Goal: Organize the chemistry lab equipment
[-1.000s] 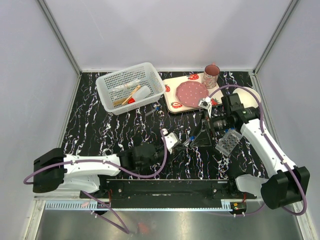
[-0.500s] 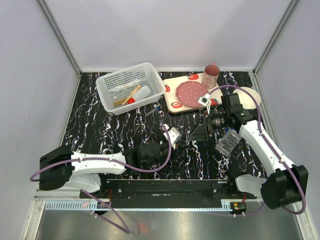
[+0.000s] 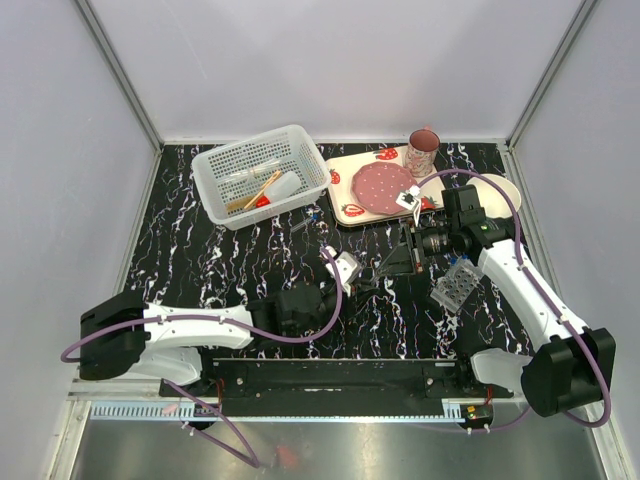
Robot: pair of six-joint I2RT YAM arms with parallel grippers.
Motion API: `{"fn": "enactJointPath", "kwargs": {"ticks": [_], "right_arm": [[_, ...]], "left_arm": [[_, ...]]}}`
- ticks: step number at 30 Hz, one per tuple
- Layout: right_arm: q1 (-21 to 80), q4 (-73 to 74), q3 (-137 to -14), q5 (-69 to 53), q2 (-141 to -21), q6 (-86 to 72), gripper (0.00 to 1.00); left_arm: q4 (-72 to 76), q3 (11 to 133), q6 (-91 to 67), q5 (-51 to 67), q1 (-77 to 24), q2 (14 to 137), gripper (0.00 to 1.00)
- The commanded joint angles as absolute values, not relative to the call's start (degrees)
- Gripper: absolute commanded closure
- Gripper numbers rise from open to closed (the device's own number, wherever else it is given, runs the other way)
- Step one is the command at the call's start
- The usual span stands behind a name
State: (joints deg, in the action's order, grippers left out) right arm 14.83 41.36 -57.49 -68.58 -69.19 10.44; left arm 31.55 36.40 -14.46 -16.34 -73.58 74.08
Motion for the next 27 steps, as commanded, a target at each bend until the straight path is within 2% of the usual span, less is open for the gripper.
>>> {"fn": "enactJointPath", "kwargs": {"ticks": [1,2,4,5,8,9,11,12,14,18,23,27], "right_arm": [[14.6,40.3,-58.0,-69.5,-68.5,11.1,0.8],[14.7,40.4,-58.2,-69.5,-68.3,11.5,0.81],[14.5,41.2,-58.4,-69.3,-68.2,12.0,0.83],[14.4,41.7,-58.5,-69.3,-67.9,12.9,0.83],[13.5,44.0,-58.9,-68.7,-67.3,15.2,0.83],[13.1,44.6,-59.0,-68.4,-67.2,15.7,0.83],[12.0,46.4,-59.3,-66.9,-66.5,17.6,0.83],[11.4,47.0,-59.5,-66.1,-66.2,18.2,0.83],[10.2,48.9,-60.1,-63.4,-65.3,19.9,0.83],[8.4,51.6,-61.3,-57.4,-63.9,22.2,0.83],[7.3,55.4,-62.9,-46.1,-62.1,26.0,0.83],[6.6,57.7,-63.9,-36.0,-59.6,27.3,0.83]], "left_arm": [[35.9,39.0,-16.1,-17.5,-73.7,73.7,0.84],[35.7,39.0,-16.4,-17.4,-73.7,73.4,0.76],[35.7,38.8,-16.8,-17.3,-73.7,72.4,0.66],[35.9,38.5,-17.0,-17.4,-73.7,72.1,0.54],[36.9,37.3,-17.0,-16.4,-73.7,70.2,0.36],[36.8,36.7,-16.6,-16.0,-73.7,69.7,0.26],[34.7,36.2,-15.4,-16.6,-73.7,67.0,0.16],[33.4,35.6,-15.0,-17.2,-73.7,65.7,0.06],[28.8,34.9,-13.9,-17.3,-72.6,61.0,0.01],[15.8,35.8,-14.8,-10.1,-65.6,52.0,0.01],[-8.6,41.1,-13.2,3.7,-46.3,44.3,0.01],[-22.5,46.6,-6.6,4.7,-36.8,44.0,0.01]]}}
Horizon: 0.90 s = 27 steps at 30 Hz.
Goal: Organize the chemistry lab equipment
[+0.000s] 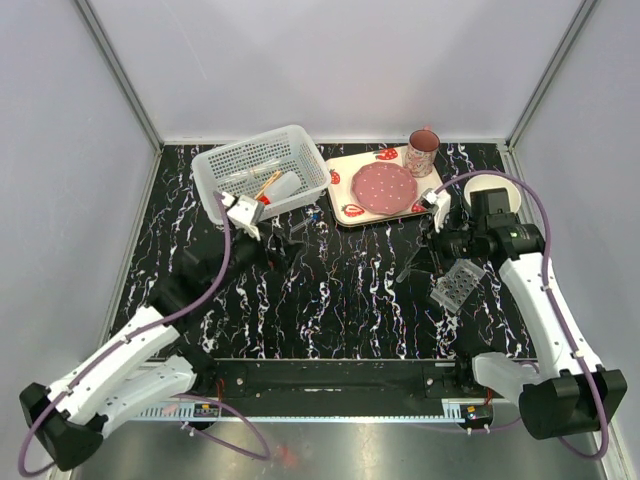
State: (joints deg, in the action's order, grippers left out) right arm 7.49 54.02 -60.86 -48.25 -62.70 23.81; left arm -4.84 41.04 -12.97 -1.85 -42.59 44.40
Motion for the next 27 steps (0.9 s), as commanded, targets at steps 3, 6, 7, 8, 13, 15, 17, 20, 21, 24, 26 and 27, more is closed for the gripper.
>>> {"fn": "enactJointPath", "kwargs": {"ticks": [3,6,7,8,13,15,17,20,21,24,26,27], "right_arm": [[4.3,59.4,-63.8,-31.0,-57.8,28.6,0.83],[1.7,59.8,-62.8,-26.9,-56.5,29.3,0.82],[1.1,59.7,-62.4,-24.9,-56.0,29.8,0.82],[0.4,59.2,-62.1,-23.8,-55.9,29.9,0.81],[-1.8,56.2,-58.2,-17.6,-56.8,30.0,0.8],[-2.1,54.3,-57.0,-16.6,-57.3,29.9,0.8],[-2.3,51.6,-55.5,-15.6,-58.0,29.9,0.8],[-2.6,47.0,-52.7,-13.8,-58.3,30.1,0.8],[-2.7,46.2,-52.1,-13.5,-58.4,30.1,0.8],[-3.0,43.1,-49.7,-13.8,-59.2,30.5,0.79],[-3.2,41.0,-49.0,-14.7,-59.9,30.4,0.79],[-3.2,40.2,-48.3,-14.8,-60.0,30.4,0.79]], "left_arm": [[-28.9,46.2,-3.1,1.3,-34.3,45.7,0.01],[-29.0,42.8,-3.4,-1.5,-34.2,46.2,0.01],[-28.7,42.5,-3.9,-1.0,-34.2,46.5,0.01],[-28.7,42.8,-3.2,1.5,-34.2,46.8,0.01],[-29.4,43.6,-2.8,0.2,-34.2,47.5,0.01],[-29.4,43.4,-2.7,0.2,-34.2,46.9,0.01],[-29.4,43.1,-2.9,0.2,-34.2,46.3,0.01],[-29.2,43.0,-2.9,0.2,-34.2,46.0,0.01],[-29.2,42.9,-2.9,0.1,-34.2,46.0,0.01],[-29.2,43.0,-2.9,0.2,-34.2,46.0,0.01],[-29.2,43.0,-2.9,0.2,-34.2,46.0,0.01],[-29.2,43.0,-2.9,0.2,-34.2,46.1,0.01]]}}
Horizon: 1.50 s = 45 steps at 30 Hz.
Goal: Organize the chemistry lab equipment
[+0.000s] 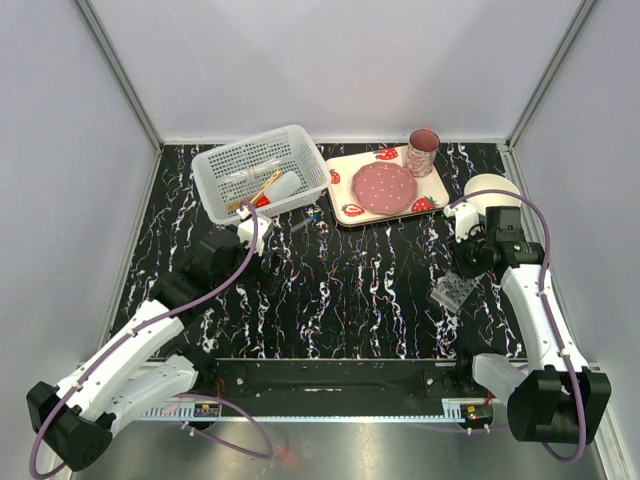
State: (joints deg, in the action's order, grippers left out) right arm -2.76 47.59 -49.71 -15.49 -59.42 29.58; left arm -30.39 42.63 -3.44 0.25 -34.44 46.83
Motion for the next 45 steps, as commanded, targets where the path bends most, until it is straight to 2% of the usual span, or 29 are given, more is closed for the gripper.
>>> {"fn": "enactJointPath", "kwargs": {"ticks": [1,10,32,35,41,45], "right_arm": [[-3.2,39.2,-47.8,-14.8,-60.4,30.3,0.79],[-3.3,32.2,-44.5,-14.6,-62.4,29.4,0.79],[-3.8,34.2,-43.9,-15.6,-66.0,30.9,0.76],[-3.9,34.9,-44.4,-15.9,-66.7,30.9,0.74],[-4.0,35.9,-44.5,-16.3,-65.8,30.8,0.61],[-4.1,36.7,-45.3,-16.6,-63.6,30.5,0.58]], "left_arm": [[-29.2,43.0,-2.9,0.2,-34.2,46.1,0.01],[-29.1,43.0,-2.9,-1.2,-34.2,46.3,0.01],[-29.0,42.9,-2.7,-0.7,-34.2,45.9,0.01],[-29.0,42.8,-2.7,-0.6,-34.2,45.7,0.01],[-29.0,42.8,-2.7,-0.4,-34.2,45.4,0.01],[-28.9,42.6,-2.7,-0.4,-34.2,45.0,0.01]]}}
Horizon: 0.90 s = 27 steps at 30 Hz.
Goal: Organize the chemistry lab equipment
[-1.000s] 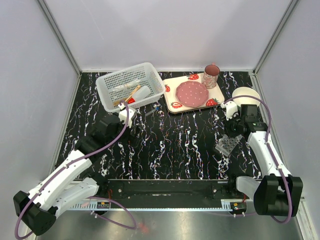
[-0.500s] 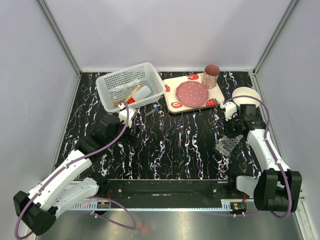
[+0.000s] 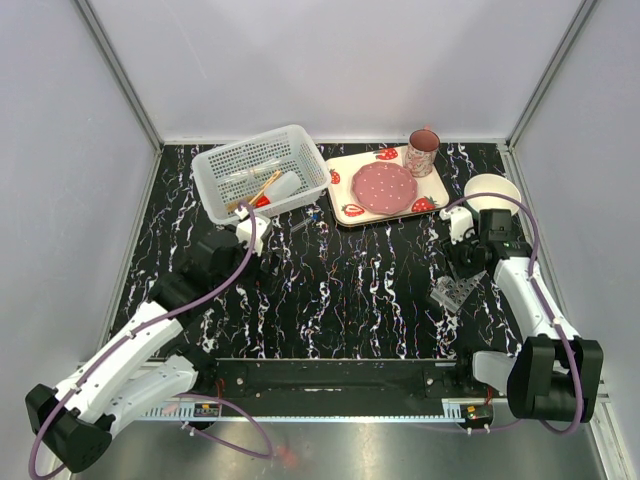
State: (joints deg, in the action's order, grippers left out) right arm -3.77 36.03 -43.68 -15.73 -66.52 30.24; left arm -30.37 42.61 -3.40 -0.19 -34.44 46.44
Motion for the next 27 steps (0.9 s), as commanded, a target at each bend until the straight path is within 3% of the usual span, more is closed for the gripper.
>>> {"fn": "enactJointPath", "kwargs": {"ticks": [1,7,9,13,15,21,27], "right_arm": [[-4.1,36.9,-45.4,-16.6,-62.8,30.4,0.55],[-4.1,39.1,-48.5,-16.3,-55.8,30.8,0.41],[-4.1,40.8,-50.2,-19.1,-54.1,30.9,0.31],[-4.1,44.0,-54.1,-30.7,-53.4,30.4,0.15],[-4.1,44.7,-54.1,-39.2,-53.5,30.3,0.02],[-4.5,44.1,-50.3,-50.4,-53.9,31.1,0.0],[-4.8,42.2,-48.5,-52.6,-52.5,30.9,0.0]], "left_arm": [[-28.9,42.6,-2.7,-0.3,-34.2,44.9,0.01],[-29.4,42.9,-3.9,-1.9,-34.1,44.8,0.01],[-29.3,42.5,-4.7,-4.1,-33.8,44.6,0.01],[-27.7,42.2,-5.4,-0.4,-31.5,45.4,0.01],[-27.4,43.0,-6.1,2.5,-31.3,47.1,0.01],[-26.7,48.1,-8.4,11.7,-31.4,61.5,0.01],[-27.9,59.4,-6.5,4.6,-32.9,80.4,0.05]]}}
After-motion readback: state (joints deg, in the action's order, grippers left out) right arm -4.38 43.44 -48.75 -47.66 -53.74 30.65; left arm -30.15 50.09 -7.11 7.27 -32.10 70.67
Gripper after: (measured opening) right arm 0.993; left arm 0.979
